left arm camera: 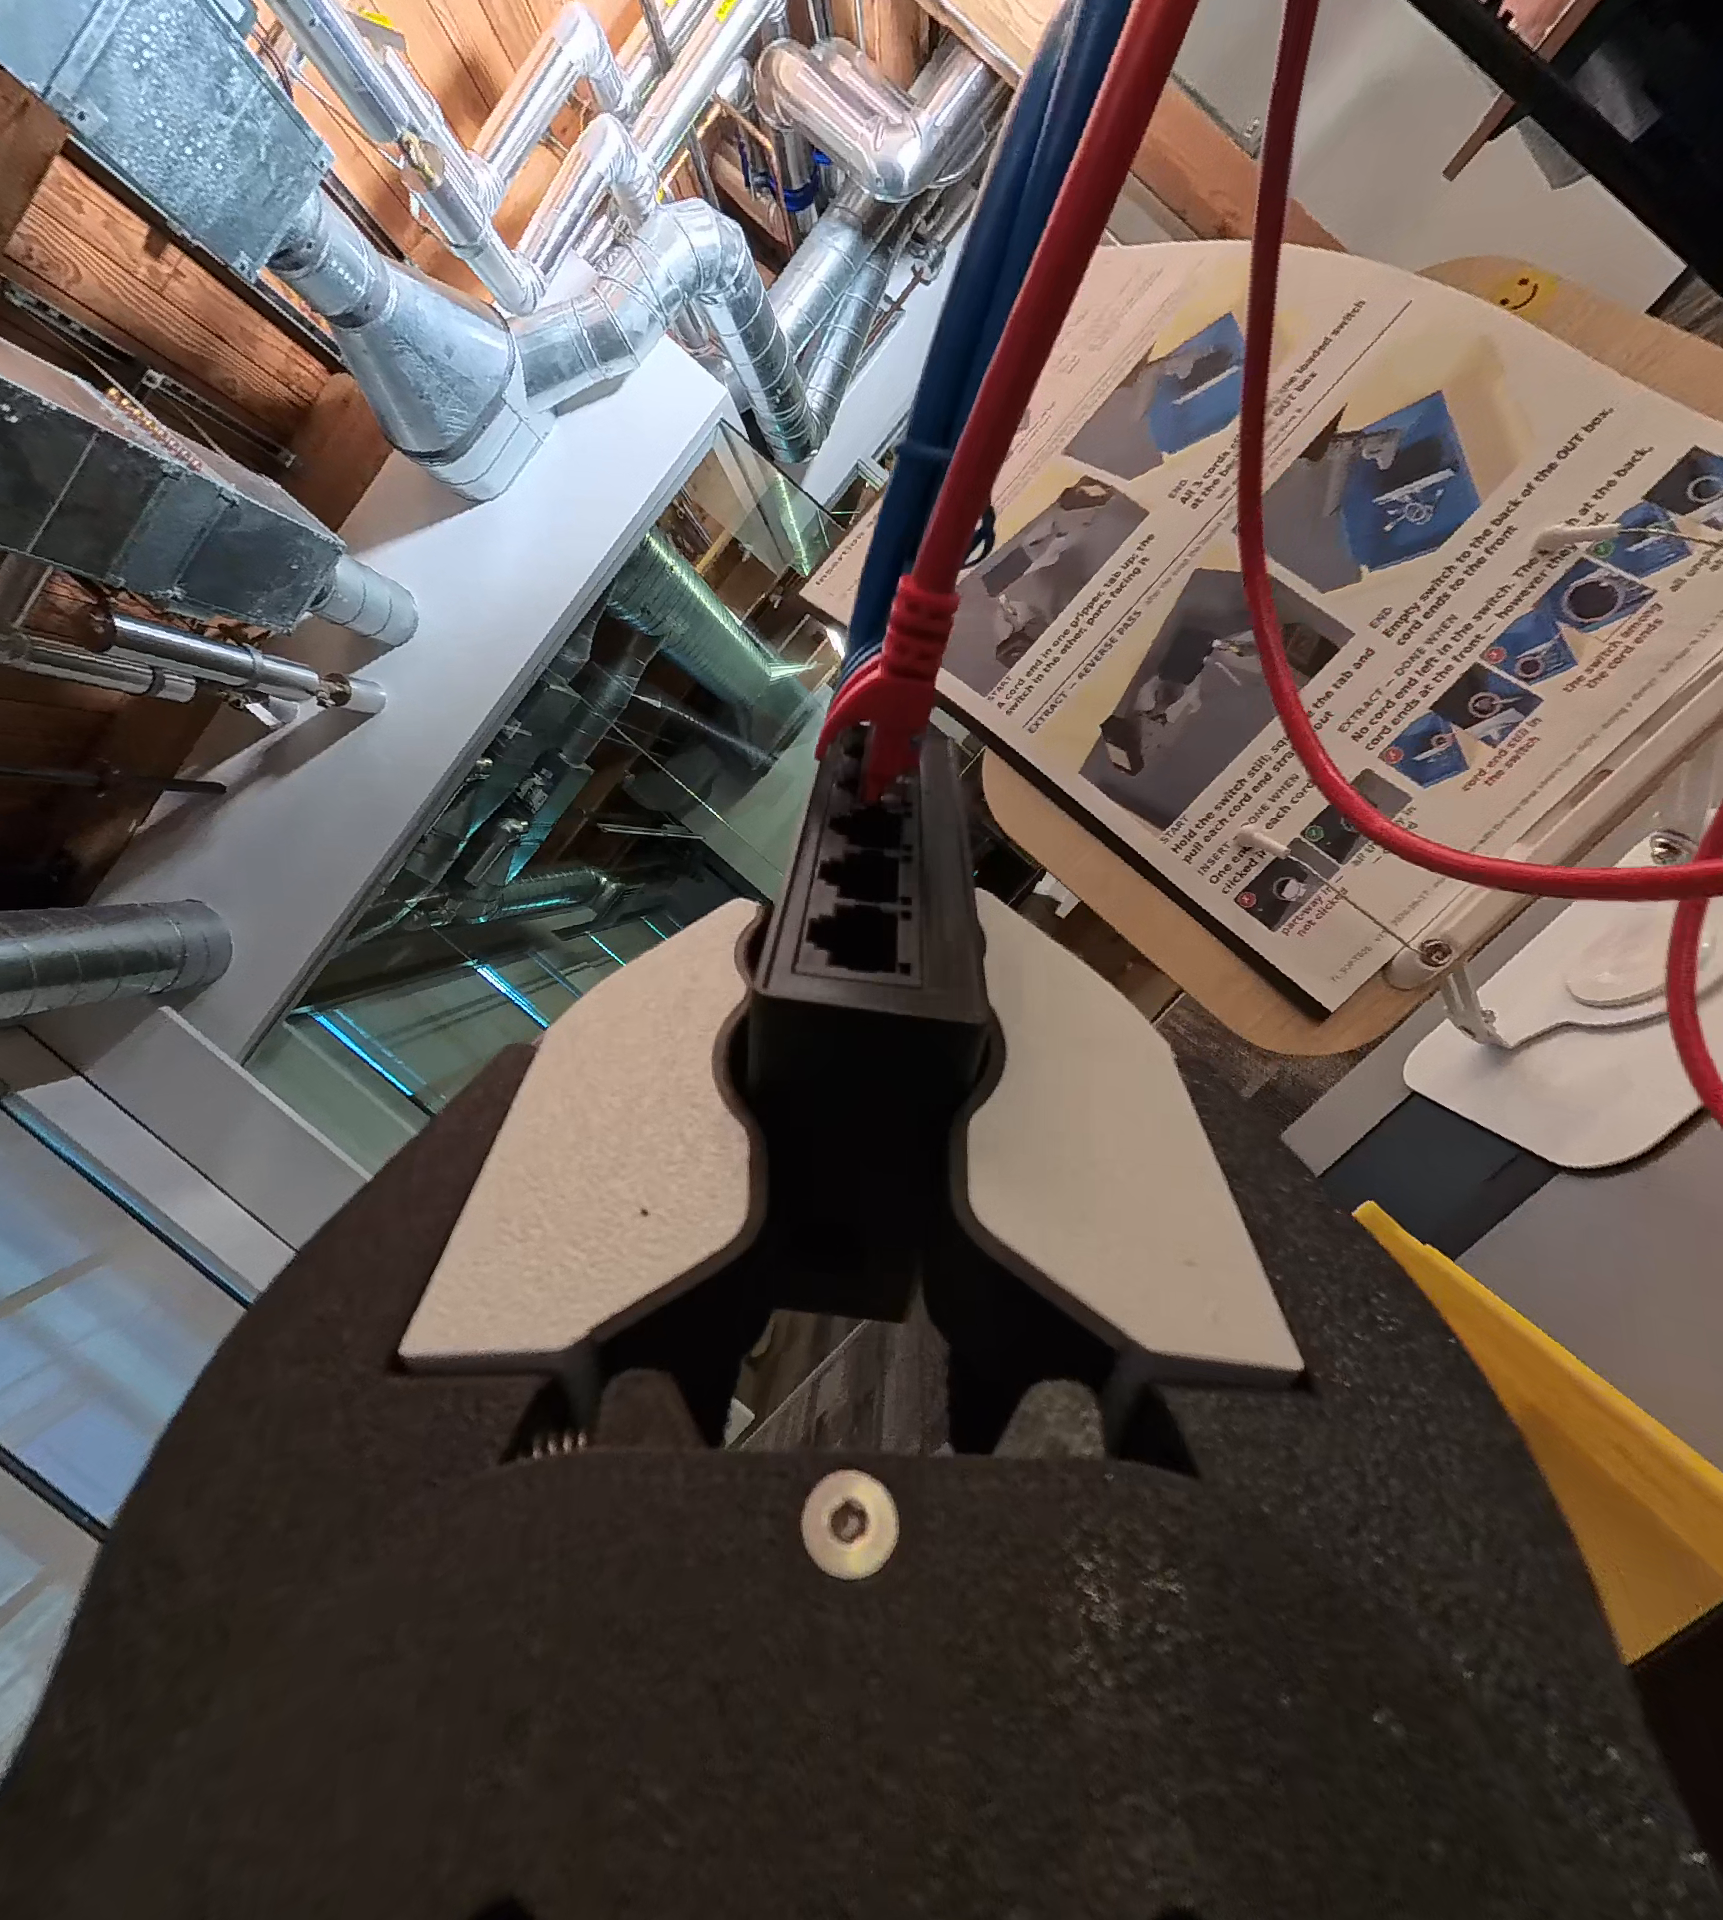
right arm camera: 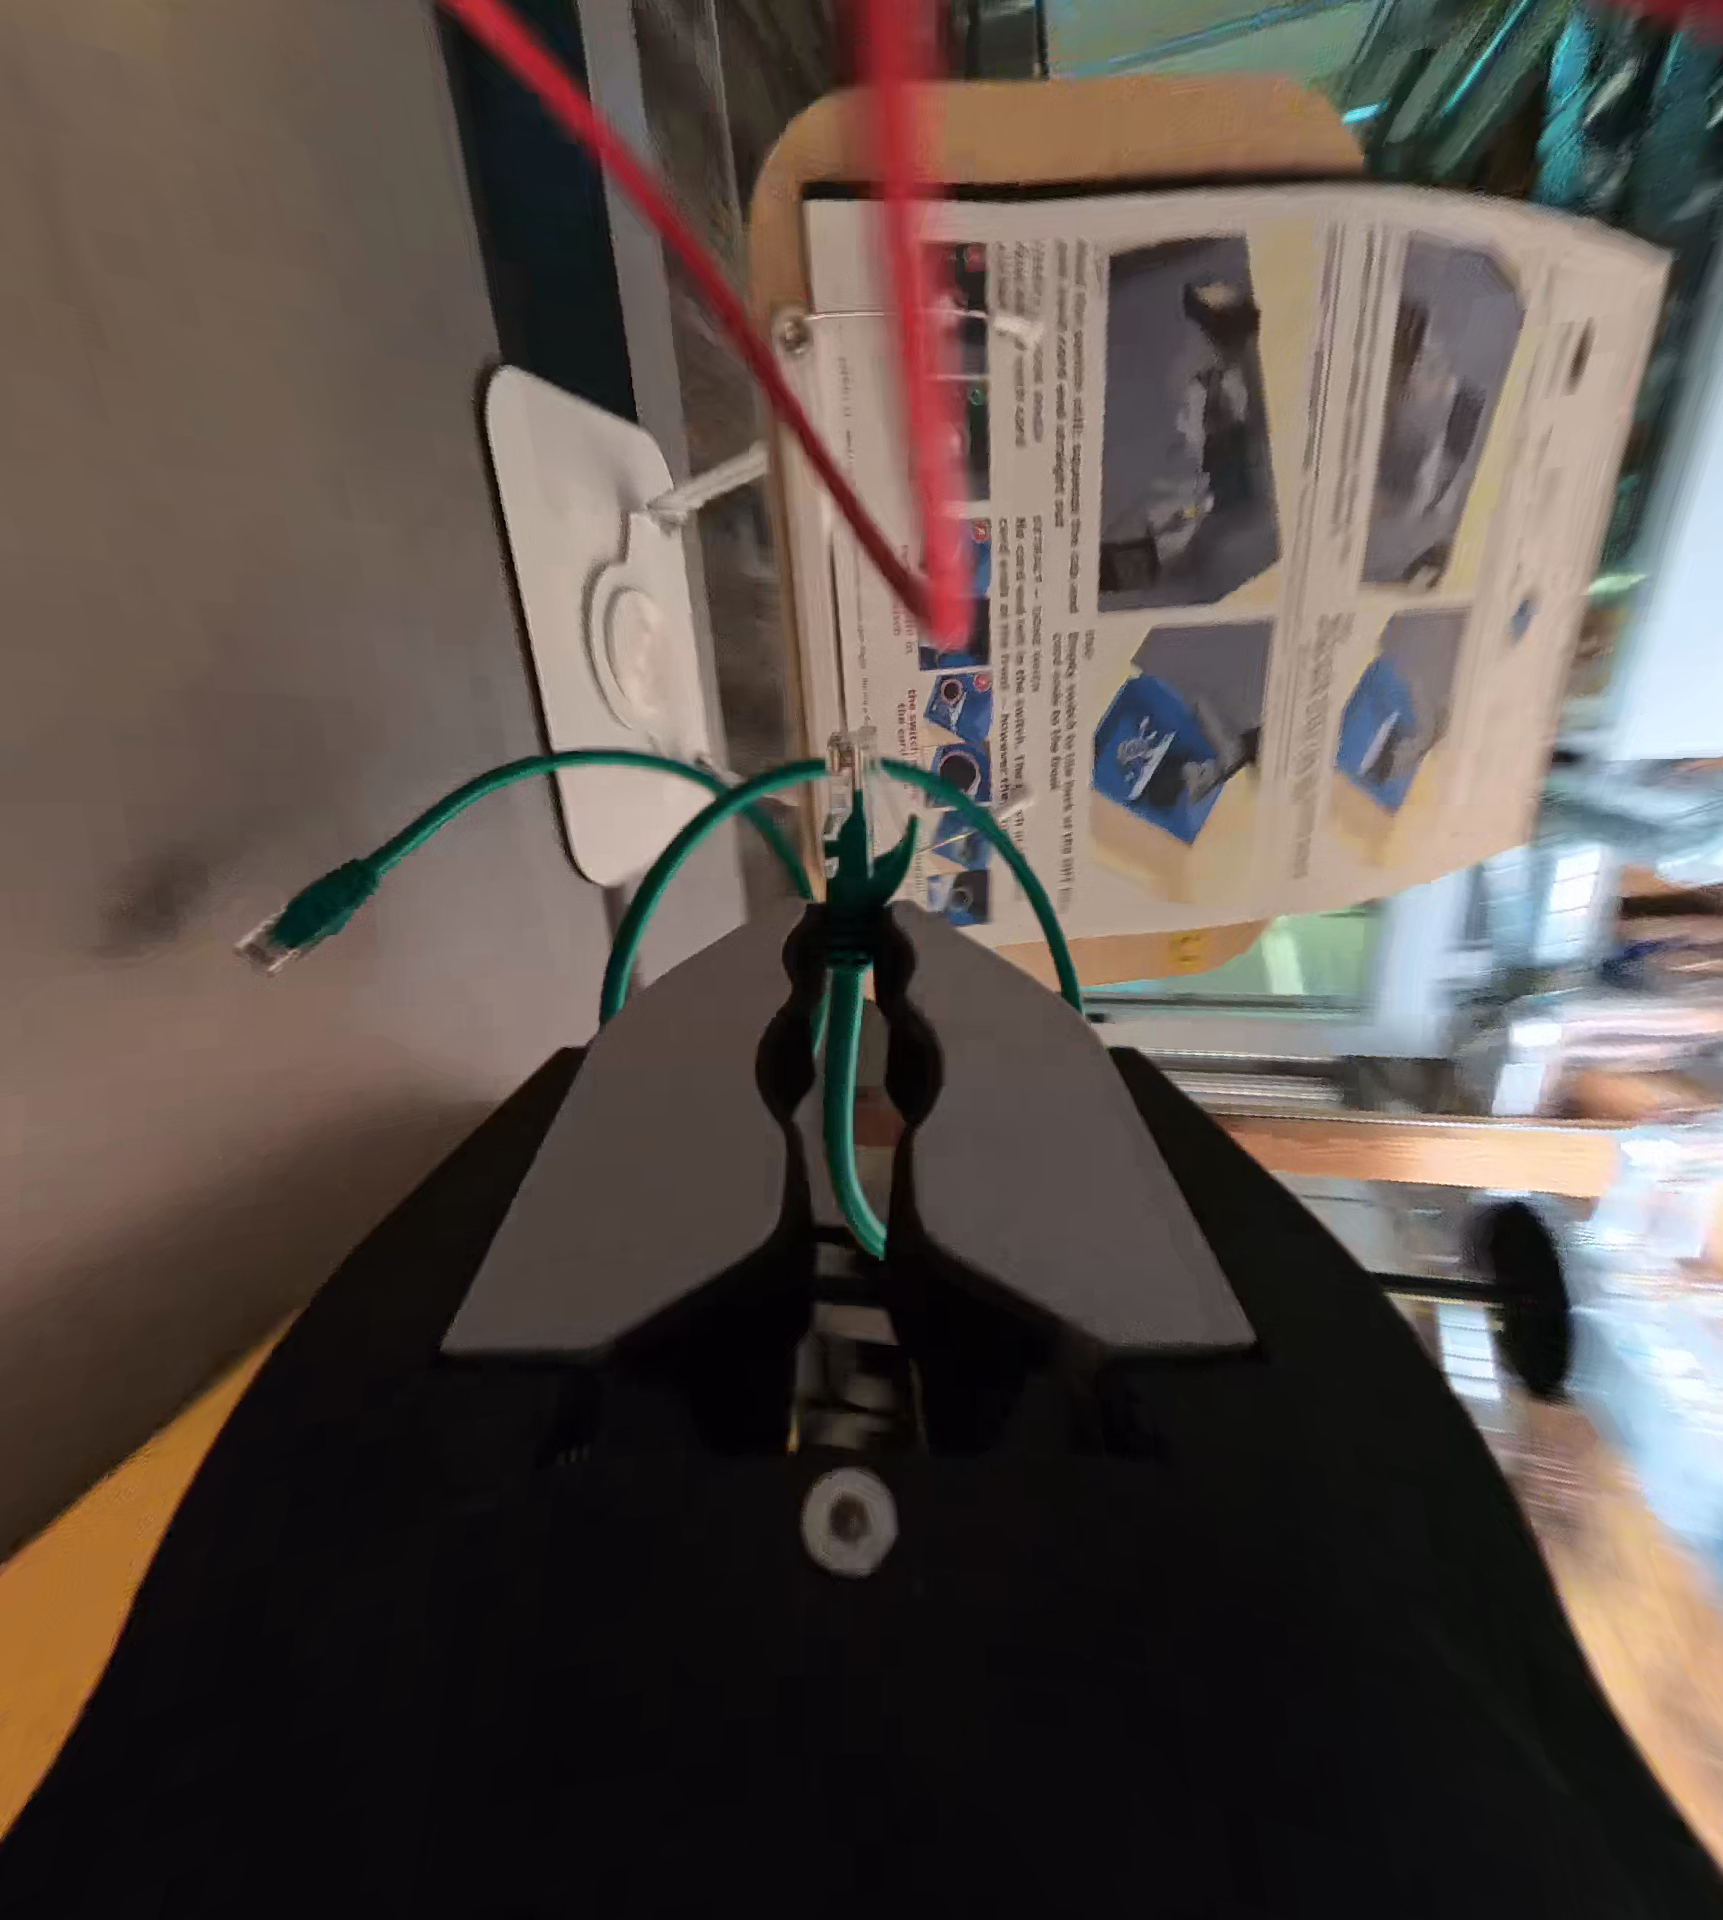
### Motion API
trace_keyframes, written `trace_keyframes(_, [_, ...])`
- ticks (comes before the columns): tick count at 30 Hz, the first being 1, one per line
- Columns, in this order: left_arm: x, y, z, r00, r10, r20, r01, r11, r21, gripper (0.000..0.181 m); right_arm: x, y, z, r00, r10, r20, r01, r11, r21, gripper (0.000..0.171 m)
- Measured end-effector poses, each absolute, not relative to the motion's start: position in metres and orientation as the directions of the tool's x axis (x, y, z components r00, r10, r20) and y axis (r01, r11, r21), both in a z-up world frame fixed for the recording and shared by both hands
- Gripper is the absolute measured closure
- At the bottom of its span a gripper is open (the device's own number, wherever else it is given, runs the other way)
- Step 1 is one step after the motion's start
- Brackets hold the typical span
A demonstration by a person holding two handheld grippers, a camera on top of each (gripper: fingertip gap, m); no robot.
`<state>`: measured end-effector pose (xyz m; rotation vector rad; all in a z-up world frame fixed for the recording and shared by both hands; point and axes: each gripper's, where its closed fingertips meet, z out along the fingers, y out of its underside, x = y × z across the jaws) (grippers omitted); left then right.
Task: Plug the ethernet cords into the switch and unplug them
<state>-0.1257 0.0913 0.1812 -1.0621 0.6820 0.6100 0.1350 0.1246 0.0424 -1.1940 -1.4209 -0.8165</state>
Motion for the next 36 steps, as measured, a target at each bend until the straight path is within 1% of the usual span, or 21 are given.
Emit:
trace_keyframes(2, [-0.128, 0.091, 0.182, 0.652, 0.124, -0.748, -0.731, 0.365, -0.576, 0.151, 0.121, 0.109, 0.025, -0.139, 0.078, 0.987, 0.956, 0.271, 0.113, 0.161])
trace_keyframes(3, [-0.129, 0.09, 0.183, 0.656, 0.125, -0.745, -0.728, 0.365, -0.58, 0.151, 0.114, 0.103, 0.012, -0.184, 0.079, 0.98, 0.944, 0.29, 0.154, 0.161])
trace_keyframes(6, [-0.131, 0.089, 0.184, 0.665, 0.125, -0.736, -0.72, 0.369, -0.587, 0.151, 0.108, 0.108, -0.008, -0.128, 0.193, 0.973, 0.95, 0.305, 0.064, 0.161])
trace_keyframes(9, [-0.131, 0.088, 0.184, 0.666, 0.126, -0.736, -0.72, 0.371, -0.587, 0.151, 0.119, 0.13, 0.007, -0.105, 0.181, 0.978, 0.958, 0.284, 0.051, 0.161])
trace_keyframes(12, [-0.132, 0.089, 0.185, 0.67, 0.124, -0.732, -0.715, 0.372, -0.591, 0.151, 0.136, 0.154, 0.021, -0.106, 0.19, 0.976, 0.966, 0.253, 0.056, 0.161])
trace_keyframes(15, [-0.135, 0.089, 0.185, 0.673, 0.129, -0.728, -0.714, 0.369, -0.595, 0.151, 0.15, 0.174, 0.037, -0.128, 0.167, 0.978, 0.972, 0.215, 0.091, 0.161])
trace_keyframes(17, [-0.136, 0.088, 0.186, 0.676, 0.132, -0.725, -0.712, 0.37, -0.597, 0.151, 0.155, 0.18, 0.046, -0.144, 0.147, 0.979, 0.975, 0.192, 0.115, 0.161])
trace_keyframes(19, [-0.137, 0.087, 0.187, 0.68, 0.136, -0.721, -0.709, 0.372, -0.599, 0.151, 0.153, 0.176, 0.046, -0.145, 0.14, 0.98, 0.974, 0.194, 0.116, 0.161])
trace_keyframes(21, [-0.138, 0.086, 0.188, 0.684, 0.137, -0.717, -0.706, 0.374, -0.602, 0.151, 0.142, 0.162, 0.018, -0.176, 0.19, 0.966, 0.965, 0.229, 0.13, 0.161])
trace_keyframes(24, [-0.14, 0.085, 0.189, 0.689, 0.138, -0.711, -0.701, 0.376, -0.606, 0.151, 0.126, 0.131, -0.06, -0.273, 0.35, 0.896, 0.945, 0.271, 0.182, 0.161])
trace_keyframes(25, [-0.14, 0.085, 0.189, 0.691, 0.139, -0.71, -0.699, 0.377, -0.607, 0.151, 0.121, 0.119, -0.085, -0.281, 0.416, 0.865, 0.944, 0.285, 0.169, 0.161])
trace_keyframes(27, [-0.141, 0.084, 0.19, 0.696, 0.136, -0.705, -0.694, 0.38, -0.611, 0.151, 0.109, 0.093, -0.121, -0.22, 0.553, 0.804, 0.957, 0.28, 0.069, 0.161])
trace_keyframes(28, [-0.141, 0.084, 0.191, 0.698, 0.135, -0.703, -0.691, 0.383, -0.613, 0.151, 0.104, 0.082, -0.131, -0.183, 0.599, 0.779, 0.964, 0.266, 0.021, 0.161])
trace_keyframes(30, [-0.141, 0.083, 0.191, 0.703, 0.131, -0.699, -0.686, 0.386, -0.617, 0.151, 0.097, 0.062, -0.139, -0.121, 0.665, 0.737, 0.972, 0.229, -0.047, 0.161])
trace_keyframes(34, [-0.142, 0.084, 0.19, 0.705, 0.128, -0.698, -0.684, 0.384, -0.62, 0.151, 0.085, 0.023, -0.152, -0.011, 0.806, 0.592, 0.974, 0.144, -0.178, 0.161])
trace_keyframes(36, [-0.141, 0.085, 0.19, 0.703, 0.128, -0.7, -0.686, 0.382, -0.619, 0.151, 0.081, 0.016, -0.154, 0.032, 0.828, 0.559, 0.966, 0.118, -0.23, 0.161])
